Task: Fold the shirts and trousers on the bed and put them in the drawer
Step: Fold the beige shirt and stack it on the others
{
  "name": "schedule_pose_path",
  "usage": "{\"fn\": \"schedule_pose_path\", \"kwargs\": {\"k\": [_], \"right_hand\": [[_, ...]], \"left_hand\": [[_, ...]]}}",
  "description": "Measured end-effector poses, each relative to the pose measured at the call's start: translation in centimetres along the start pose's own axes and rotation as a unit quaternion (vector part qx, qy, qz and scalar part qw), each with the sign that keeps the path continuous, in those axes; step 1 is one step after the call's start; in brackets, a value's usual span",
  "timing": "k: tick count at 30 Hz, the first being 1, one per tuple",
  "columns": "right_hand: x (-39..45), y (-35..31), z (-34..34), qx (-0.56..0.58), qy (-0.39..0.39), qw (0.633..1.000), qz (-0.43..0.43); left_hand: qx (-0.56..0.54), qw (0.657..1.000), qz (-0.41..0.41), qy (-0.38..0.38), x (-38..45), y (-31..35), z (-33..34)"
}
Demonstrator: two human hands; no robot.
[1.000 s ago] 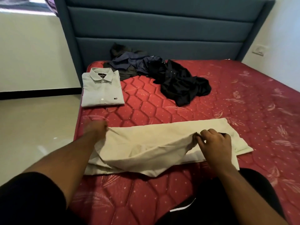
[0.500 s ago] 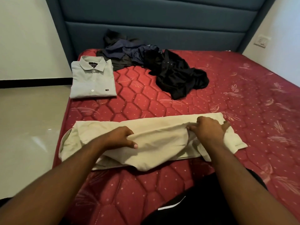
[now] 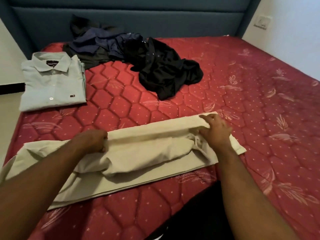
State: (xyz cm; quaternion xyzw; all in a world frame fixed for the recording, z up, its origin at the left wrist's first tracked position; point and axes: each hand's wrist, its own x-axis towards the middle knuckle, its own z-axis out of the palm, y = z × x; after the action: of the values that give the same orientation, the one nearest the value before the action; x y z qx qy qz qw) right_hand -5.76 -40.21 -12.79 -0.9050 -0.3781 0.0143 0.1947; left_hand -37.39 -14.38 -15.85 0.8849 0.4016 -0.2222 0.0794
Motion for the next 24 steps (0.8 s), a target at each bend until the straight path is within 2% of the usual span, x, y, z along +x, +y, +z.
{"fn": "schedule_pose_path", "kwargs": {"k": [1, 3, 4, 5, 6, 7, 8, 10, 12, 15, 17, 18, 19, 21, 24], "right_hand": [[0.2, 0.4, -0.5, -0.036, -0.01, 0.999, 0.026], [0.7, 1.0, -1.1, -0.092, -0.068, 0.989, 0.092], [0.9, 1.1, -1.1, -0.096, -0.1, 0.982, 0.125], [1.3, 1.5, -0.8, -0.089, -0.12, 0.977, 0.152], [1.5, 1.6, -0.4, -0.082, -0.125, 0.974, 0.172], [1.8, 1.6, 0.0, -0.076, -0.117, 0.973, 0.185], [2.1, 1.9, 0.4, -0.066, -0.095, 0.974, 0.197], [2.6, 2.6, 0.7, -0.024, -0.052, 0.975, 0.213], [2.8, 3.3, 0.9, 0.057, -0.042, 0.968, 0.242], [2.9, 4.7, 0.9, 0.192, -0.059, 0.928, 0.314], [3.0, 5.4, 0.9, 0.274, -0.107, 0.895, 0.334], [3.3, 5.9, 1.0, 0.267, -0.126, 0.899, 0.325], [3.8, 6.1, 1.0, 0.229, -0.12, 0.918, 0.302], [5.1, 5.7, 0.4, 0.151, -0.063, 0.954, 0.252], [7.4, 4.4, -1.1, 0.091, -0.006, 0.976, 0.196]], "left_hand": [[0.027, 0.999, -0.018, 0.029, -0.3, 0.9, -0.2], [0.021, 0.986, -0.013, 0.162, -1.6, 4.5, -0.9], [-0.017, 0.965, 0.033, 0.26, -2.3, 6.9, -1.1], [-0.065, 0.928, 0.109, 0.35, -2.8, 9.3, -1.2], [-0.109, 0.891, 0.19, 0.399, -3.2, 11.5, -1.3], [-0.128, 0.873, 0.255, 0.395, -3.3, 13.2, -1.1], [-0.133, 0.882, 0.291, 0.347, -2.9, 14.5, -0.6], [-0.104, 0.929, 0.285, 0.211, -1.8, 15.9, 0.5], [-0.06, 0.954, 0.264, 0.131, -1.0, 16.1, 1.6], [-0.022, 0.963, 0.254, 0.086, -0.6, 16.6, 2.6], [-0.015, 0.965, 0.25, 0.072, -0.6, 16.5, 3.5], [-0.01, 0.965, 0.251, 0.073, -0.5, 16.5, 3.9], [-0.003, 0.965, 0.251, 0.074, -0.6, 16.4, 4.3], [0.01, 0.967, 0.245, 0.074, -0.6, 16.4, 4.7], [0.006, 0.967, 0.242, 0.078, -0.5, 16.6, 4.3]]}}
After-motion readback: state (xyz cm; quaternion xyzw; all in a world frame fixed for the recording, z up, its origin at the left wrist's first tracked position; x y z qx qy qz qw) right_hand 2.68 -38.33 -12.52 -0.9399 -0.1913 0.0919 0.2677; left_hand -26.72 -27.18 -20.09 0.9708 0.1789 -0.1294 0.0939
